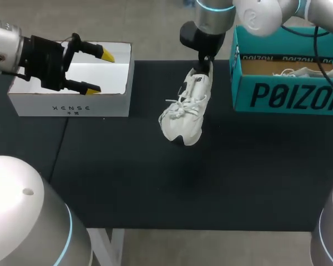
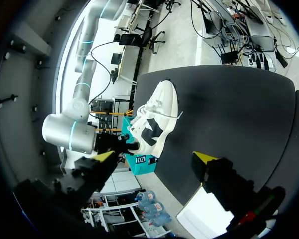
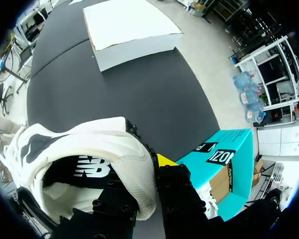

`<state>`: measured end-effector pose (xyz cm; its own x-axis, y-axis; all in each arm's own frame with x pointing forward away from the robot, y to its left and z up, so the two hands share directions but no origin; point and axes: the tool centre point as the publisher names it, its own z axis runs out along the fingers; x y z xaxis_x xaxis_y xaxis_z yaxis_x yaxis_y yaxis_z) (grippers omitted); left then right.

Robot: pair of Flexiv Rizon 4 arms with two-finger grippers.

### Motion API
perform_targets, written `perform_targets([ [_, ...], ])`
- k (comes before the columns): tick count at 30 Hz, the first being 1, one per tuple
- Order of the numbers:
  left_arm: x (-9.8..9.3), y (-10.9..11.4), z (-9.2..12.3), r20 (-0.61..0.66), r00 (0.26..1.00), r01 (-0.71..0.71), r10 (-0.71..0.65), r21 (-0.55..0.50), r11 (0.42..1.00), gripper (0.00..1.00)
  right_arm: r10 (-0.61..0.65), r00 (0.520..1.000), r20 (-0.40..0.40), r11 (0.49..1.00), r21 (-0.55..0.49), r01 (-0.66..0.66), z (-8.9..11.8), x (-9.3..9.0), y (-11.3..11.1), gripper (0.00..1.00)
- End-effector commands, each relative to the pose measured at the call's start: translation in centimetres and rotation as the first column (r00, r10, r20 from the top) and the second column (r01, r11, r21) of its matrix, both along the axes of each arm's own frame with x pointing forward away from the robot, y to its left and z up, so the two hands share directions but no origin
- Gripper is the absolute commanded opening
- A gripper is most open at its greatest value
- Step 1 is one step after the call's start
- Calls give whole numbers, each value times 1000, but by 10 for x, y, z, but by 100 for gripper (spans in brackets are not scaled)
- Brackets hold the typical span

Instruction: Take the shoe out of the shoebox, open the shoe tongue, remove and reinsert the insole, then place the shoe into the shoebox

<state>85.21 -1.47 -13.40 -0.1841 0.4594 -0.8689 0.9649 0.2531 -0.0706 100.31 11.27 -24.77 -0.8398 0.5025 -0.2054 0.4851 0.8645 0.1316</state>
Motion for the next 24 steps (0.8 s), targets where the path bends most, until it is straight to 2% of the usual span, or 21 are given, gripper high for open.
perform_targets([
  [1, 1, -1, 0, 0, 1000, 1, -1, 1, 1000, 100, -47, 997, 57, 998, 34, 45, 44, 28, 6, 0],
  [3, 1, -1, 0, 0, 1000, 1, -1, 1, 1000, 100, -81, 989, 123, 997, 28, 78, 63, 44, 7, 0],
  [6, 1, -1, 0, 0, 1000, 1, -1, 1, 1000, 100, -166, 971, 174, 986, 4, 168, 77, 71, -1, 0],
  [8, 1, -1, 0, 0, 1000, 1, -1, 1, 1000, 100, -233, 948, 214, 969, -25, 244, 81, 87, -11, 0],
  [13, 1, -1, 0, 0, 1000, 1, -1, 1, 1000, 100, -375, 900, 224, 918, -47, 394, 81, 116, -44, 0],
  [18, 1, -1, 0, 0, 1000, 1, -1, 1, 1000, 100, -544, 818, 185, 832, -8, 555, 93, 131, -85, 0],
  [24, 1, -1, 0, 0, 1000, 1, -1, 1, 1000, 100, -679, 712, 180, 728, 36, 685, 113, 129, -131, 0],
])
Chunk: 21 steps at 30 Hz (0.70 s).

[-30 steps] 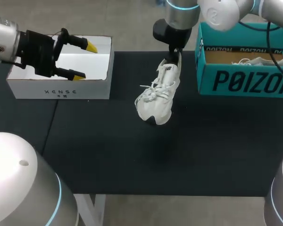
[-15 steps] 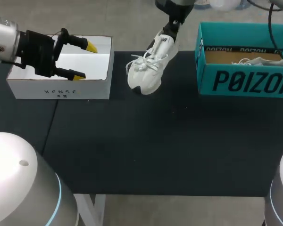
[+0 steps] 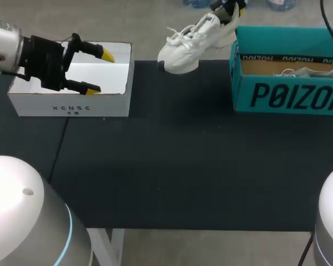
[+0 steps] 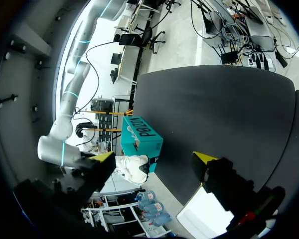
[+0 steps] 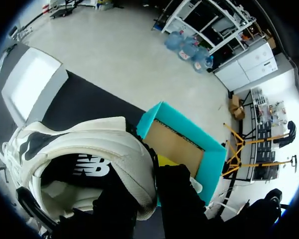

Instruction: Take the shoe out of the shoebox, open the shoe tongue, remove and reinsert the insole, then place the shoe into the shoebox

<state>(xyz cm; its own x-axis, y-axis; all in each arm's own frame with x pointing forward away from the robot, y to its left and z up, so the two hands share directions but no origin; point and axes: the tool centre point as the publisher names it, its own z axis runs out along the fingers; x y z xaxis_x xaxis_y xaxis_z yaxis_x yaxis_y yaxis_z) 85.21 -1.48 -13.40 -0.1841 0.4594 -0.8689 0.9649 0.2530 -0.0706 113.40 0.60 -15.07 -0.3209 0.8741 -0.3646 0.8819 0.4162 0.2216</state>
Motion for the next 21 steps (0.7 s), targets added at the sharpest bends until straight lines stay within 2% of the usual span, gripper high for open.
perform_targets([
  [1, 1, -1, 0, 0, 1000, 1, -1, 1, 1000, 100, -132, 991, 20, 991, 35, 131, 18, -2, -32, 0],
  [9, 1, -1, 0, 0, 1000, 1, -1, 1, 1000, 100, -338, 941, 23, 941, 11, 338, 19, -3, -106, 0],
  [13, 1, -1, 0, 0, 1000, 1, -1, 1, 1000, 100, -406, 914, -2, 914, 26, 406, 10, 1, -134, 0],
  [21, 1, -1, 0, 0, 1000, 1, -1, 1, 1000, 100, -550, 835, -17, 834, 43, 550, 6, 1, -188, 0],
])
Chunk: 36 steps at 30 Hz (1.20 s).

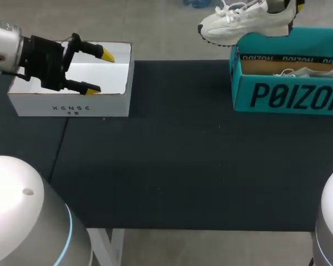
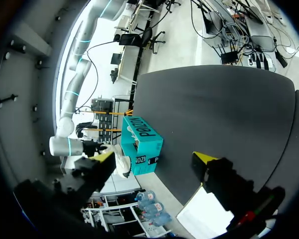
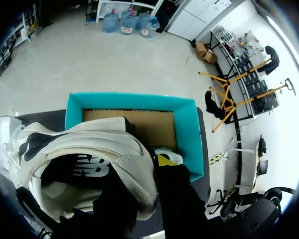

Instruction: Take the shoe out of the shoebox, open the shoe tongue, remove and reinsert the insole, then place the shoe into the shoebox

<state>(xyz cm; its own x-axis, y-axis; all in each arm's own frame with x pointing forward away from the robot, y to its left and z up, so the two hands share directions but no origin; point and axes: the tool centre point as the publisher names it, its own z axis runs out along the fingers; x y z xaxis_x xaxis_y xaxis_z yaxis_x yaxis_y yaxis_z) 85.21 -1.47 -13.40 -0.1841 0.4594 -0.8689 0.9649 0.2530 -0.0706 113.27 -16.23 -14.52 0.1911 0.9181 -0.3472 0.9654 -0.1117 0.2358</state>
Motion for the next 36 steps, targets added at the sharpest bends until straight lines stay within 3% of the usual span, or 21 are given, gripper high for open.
perform_targets([
  [1, 1, -1, 0, 0, 1000, 1, -1, 1, 1000, 100, -43, 999, -14, 999, 32, 43, 0, 1, -26, 0],
  [12, 1, -1, 0, 0, 1000, 1, -1, 1, 1000, 100, -144, 989, -33, 989, -37, 143, -8, -16, -100, 0],
  [20, 1, -1, 0, 0, 1000, 1, -1, 1, 1000, 100, -227, 974, 2, 973, -40, 227, -18, -27, -153, 0],
  [24, 1, -1, 0, 0, 1000, 1, -1, 1, 1000, 100, -264, 964, -36, 964, -50, 262, -29, -25, -161, 0],
  [36, 1, -1, 0, 0, 1000, 1, -1, 1, 1000, 100, -264, 964, -36, 964, -50, 262, -29, -25, -161, 0],
])
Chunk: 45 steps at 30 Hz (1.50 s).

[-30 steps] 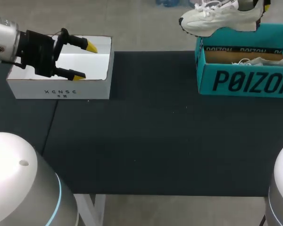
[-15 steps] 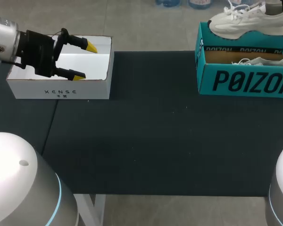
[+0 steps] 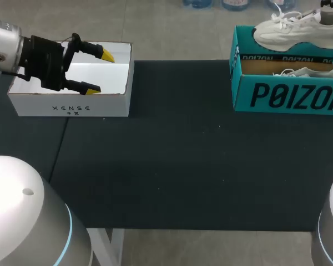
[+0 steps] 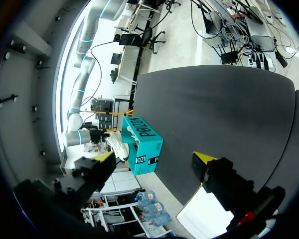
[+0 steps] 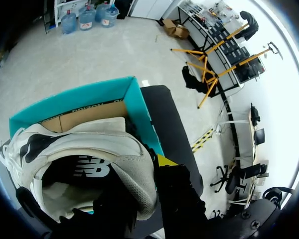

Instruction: Take the shoe out of the shoebox, open the shoe tongue, remove and reinsert the insole, then place the shoe into the shoebox

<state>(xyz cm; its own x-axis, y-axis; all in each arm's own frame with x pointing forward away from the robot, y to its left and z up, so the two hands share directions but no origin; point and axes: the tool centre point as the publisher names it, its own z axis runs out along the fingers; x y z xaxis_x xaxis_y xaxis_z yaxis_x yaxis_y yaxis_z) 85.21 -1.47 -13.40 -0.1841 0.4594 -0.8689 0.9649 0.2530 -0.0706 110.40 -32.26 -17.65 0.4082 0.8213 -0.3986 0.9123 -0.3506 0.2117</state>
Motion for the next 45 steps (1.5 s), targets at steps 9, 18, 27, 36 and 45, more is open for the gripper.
perform_targets([
  [9, 1, -1, 0, 0, 1000, 1, -1, 1, 1000, 100, -16, 999, 33, 1000, 25, 15, -7, 14, -7, 0],
  [18, 1, -1, 0, 0, 1000, 1, -1, 1, 1000, 100, 3, 997, 76, 1000, -2, -3, -37, 36, -4, 0],
  [27, 1, -1, 0, 0, 1000, 1, -1, 1, 1000, 100, 23, 998, 57, 1000, 3, -23, -74, 52, -5, 0],
  [36, 1, -1, 0, 0, 1000, 1, -1, 1, 1000, 100, 48, 999, 3, 999, 26, -48, -116, 66, -10, 0],
  [45, 1, -1, 0, 0, 1000, 1, -1, 1, 1000, 100, 56, 996, -65, 998, 18, -55, -149, 76, -7, 0],
])
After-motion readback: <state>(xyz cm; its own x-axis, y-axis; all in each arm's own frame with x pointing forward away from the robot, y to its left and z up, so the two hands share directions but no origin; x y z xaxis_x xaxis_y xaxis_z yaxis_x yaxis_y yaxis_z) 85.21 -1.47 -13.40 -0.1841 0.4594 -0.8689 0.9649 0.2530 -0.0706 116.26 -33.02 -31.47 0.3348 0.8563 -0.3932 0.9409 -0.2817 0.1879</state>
